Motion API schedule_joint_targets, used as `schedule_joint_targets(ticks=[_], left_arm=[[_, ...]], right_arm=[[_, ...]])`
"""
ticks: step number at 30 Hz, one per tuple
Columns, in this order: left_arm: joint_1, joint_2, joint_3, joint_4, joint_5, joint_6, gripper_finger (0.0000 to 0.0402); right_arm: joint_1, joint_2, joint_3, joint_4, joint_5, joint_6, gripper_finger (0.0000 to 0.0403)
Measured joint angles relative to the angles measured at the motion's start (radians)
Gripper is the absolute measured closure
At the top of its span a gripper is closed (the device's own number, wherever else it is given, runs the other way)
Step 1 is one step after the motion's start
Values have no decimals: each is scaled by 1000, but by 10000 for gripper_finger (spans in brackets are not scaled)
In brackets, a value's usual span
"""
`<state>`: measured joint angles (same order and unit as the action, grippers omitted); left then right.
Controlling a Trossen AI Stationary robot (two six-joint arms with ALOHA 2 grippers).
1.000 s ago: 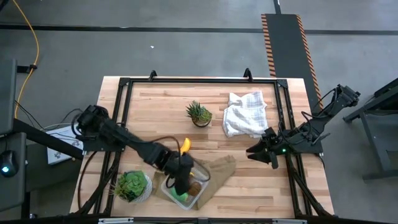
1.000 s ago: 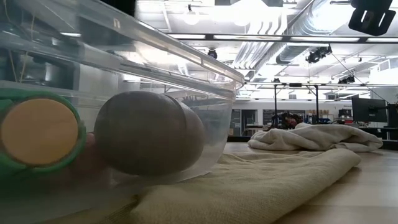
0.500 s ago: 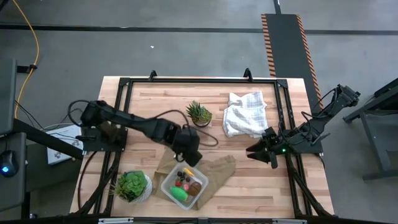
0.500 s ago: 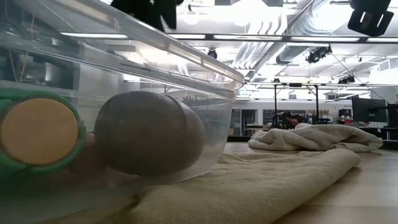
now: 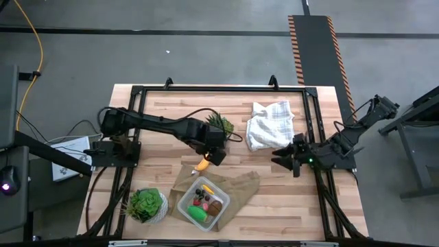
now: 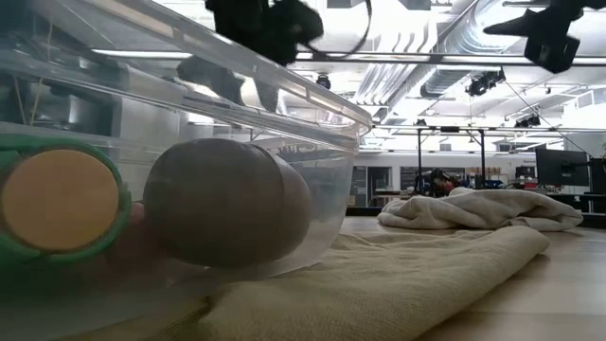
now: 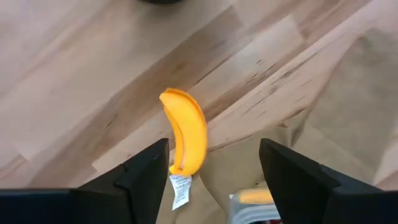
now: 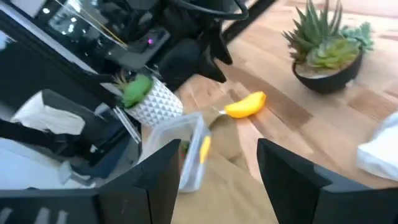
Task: Pick and placing Produce into tupperware
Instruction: Put the banana into the container
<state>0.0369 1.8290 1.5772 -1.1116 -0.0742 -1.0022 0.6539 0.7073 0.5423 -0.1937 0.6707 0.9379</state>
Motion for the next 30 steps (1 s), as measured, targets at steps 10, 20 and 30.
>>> schedule_joint_targets(ticks=[10,20,30], left_arm=[[22,87,0,-22,84,-29,151],[22,89,0,-26,63,-80,158],[20,122,-85,5,87,-132,119]], right_arm=[[-186,-170,0,-164,-397,-127,201],[-274,-389,0,-358,-563,-181,201],[-283,-500,0,-477,-567,-187,201]])
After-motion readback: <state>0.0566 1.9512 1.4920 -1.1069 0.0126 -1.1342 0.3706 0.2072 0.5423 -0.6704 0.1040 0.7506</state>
